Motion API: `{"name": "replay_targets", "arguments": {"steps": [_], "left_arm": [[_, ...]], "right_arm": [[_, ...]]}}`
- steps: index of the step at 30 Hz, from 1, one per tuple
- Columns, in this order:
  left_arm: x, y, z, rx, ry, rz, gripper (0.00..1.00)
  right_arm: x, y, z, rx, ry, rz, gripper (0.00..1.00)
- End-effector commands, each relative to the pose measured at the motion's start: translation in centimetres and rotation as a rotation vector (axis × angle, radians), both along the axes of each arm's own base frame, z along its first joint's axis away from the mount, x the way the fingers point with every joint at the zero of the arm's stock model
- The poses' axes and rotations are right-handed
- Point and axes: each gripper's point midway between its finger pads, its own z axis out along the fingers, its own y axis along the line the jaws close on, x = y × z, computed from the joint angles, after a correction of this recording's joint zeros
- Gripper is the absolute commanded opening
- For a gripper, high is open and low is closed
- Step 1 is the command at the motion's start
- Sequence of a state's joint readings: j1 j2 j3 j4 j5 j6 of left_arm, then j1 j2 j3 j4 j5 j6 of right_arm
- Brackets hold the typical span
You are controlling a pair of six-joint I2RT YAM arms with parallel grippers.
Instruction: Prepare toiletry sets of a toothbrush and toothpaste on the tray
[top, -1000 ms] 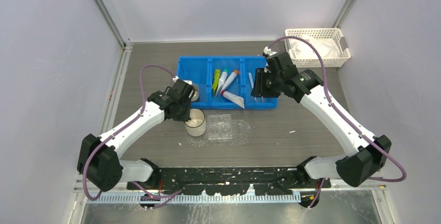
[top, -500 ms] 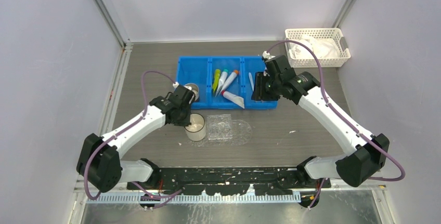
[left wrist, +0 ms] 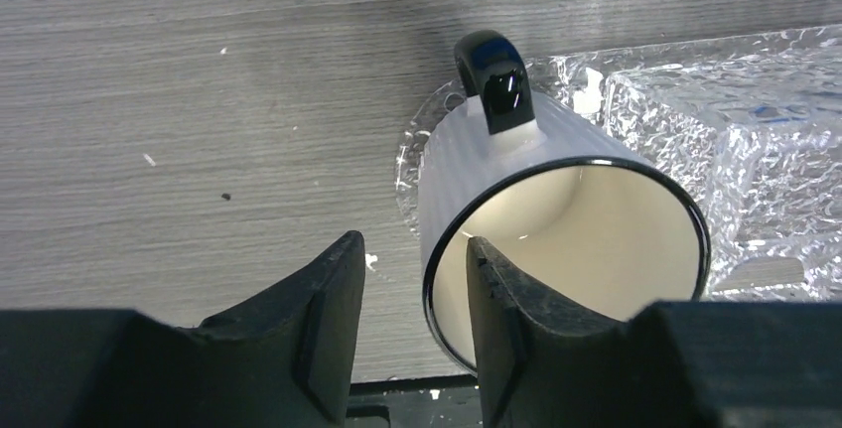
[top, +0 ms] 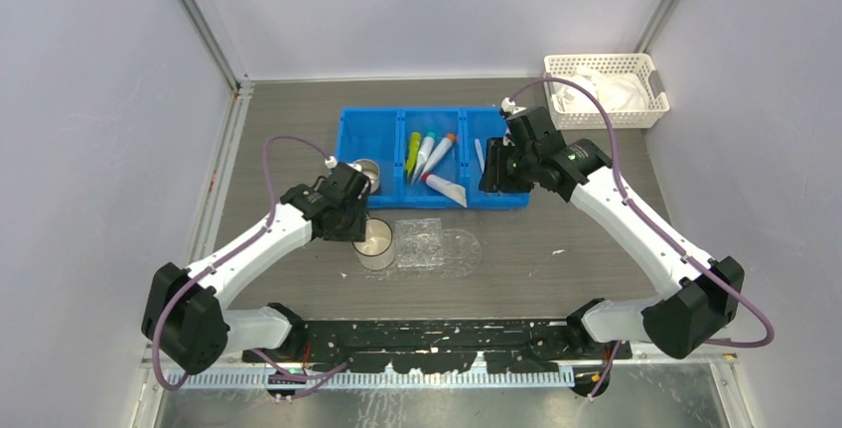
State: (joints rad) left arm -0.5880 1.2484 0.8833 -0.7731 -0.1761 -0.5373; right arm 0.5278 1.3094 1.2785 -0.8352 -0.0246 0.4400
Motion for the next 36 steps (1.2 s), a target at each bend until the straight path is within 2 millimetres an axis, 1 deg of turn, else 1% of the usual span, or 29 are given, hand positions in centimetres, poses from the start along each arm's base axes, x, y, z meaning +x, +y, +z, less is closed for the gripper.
{"name": "replay_targets", "arguments": {"steps": [1,4,6,7,8,10,12,15,16,17,18,19,20,21,22,23,24,26,29,32,36], "left_arm": [[0.9,0.3,4.1,-0.017,-0.099,0.034,0.44],[1.6,0.9,6.9,-0.002,-0.160,0.042,0.46],[2.2,1.4,9.3,0.017,-0.205,0.059,0.47],[2.3,1.8,10.1,0.029,-0.214,0.070,0.47],[2.4,2.1,10.6,0.044,-0.222,0.084,0.48],[2.5,2.9,11.1,0.068,-0.237,0.118,0.54],[2.4,3.6,10.8,0.082,-0.237,0.142,0.60],[2.1,4.1,9.7,0.066,-0.215,0.163,0.64],[2.0,4.3,9.5,0.062,-0.213,0.170,0.67],[1.8,4.5,9.4,0.059,-0.216,0.182,0.75],[1.6,4.7,9.3,0.053,-0.220,0.188,0.90],[1.3,4.8,9.4,0.045,-0.226,0.194,0.98],[1.1,4.9,9.4,0.035,-0.233,0.199,1.00],[0.9,4.9,9.4,0.026,-0.241,0.201,1.00],[0.7,5.1,9.4,0.018,-0.250,0.205,1.00],[0.5,5.2,9.4,0.018,-0.250,0.206,1.00],[0.4,5.3,9.4,0.015,-0.256,0.208,1.00],[0.1,5.5,9.4,0.016,-0.257,0.210,1.00],[0.0,5.4,9.4,0.002,-0.262,0.206,1.00],[0.0,5.4,9.3,0.002,-0.261,0.199,1.00],[0.0,5.3,9.2,0.002,-0.258,0.193,1.00]], "right_arm": [[0.5,0.5,1.8,0.051,-0.055,0.001,0.47],[1.2,2.0,2.8,0.095,-0.049,0.035,0.47],[2.0,3.4,3.4,0.118,-0.044,0.063,0.47],[2.3,4.2,4.3,0.130,-0.058,0.084,0.47],[2.4,5.3,4.8,0.130,-0.065,0.114,0.47],[2.9,7.9,5.1,0.100,-0.067,0.172,0.47],[2.7,11.1,5.4,0.062,-0.078,0.247,0.47],[3.4,14.9,4.5,0.027,-0.063,0.299,0.47],[3.9,15.9,4.1,0.019,-0.057,0.307,0.47],[4.4,16.7,3.7,0.012,-0.053,0.311,0.47],[5.0,17.5,3.6,0.007,-0.054,0.318,0.47],[5.6,18.2,3.1,-0.002,-0.049,0.325,0.47],[6.1,18.7,2.7,-0.012,-0.046,0.332,0.47],[6.4,19.2,1.6,-0.033,-0.034,0.344,0.47],[7.1,19.9,1.0,-0.045,-0.034,0.352,0.47],[7.3,20.3,0.9,-0.052,-0.040,0.363,0.47],[7.8,20.7,-0.2,-0.076,-0.031,0.371,0.47],[8.3,21.3,-1.3,-0.108,-0.034,0.386,0.49],[9.6,21.6,-3.0,-0.166,-0.053,0.370,0.53],[10.4,22.0,-4.5,-0.186,-0.056,0.373,0.53],[11.0,23.0,-6.1,-0.183,-0.054,0.385,0.53]]}}
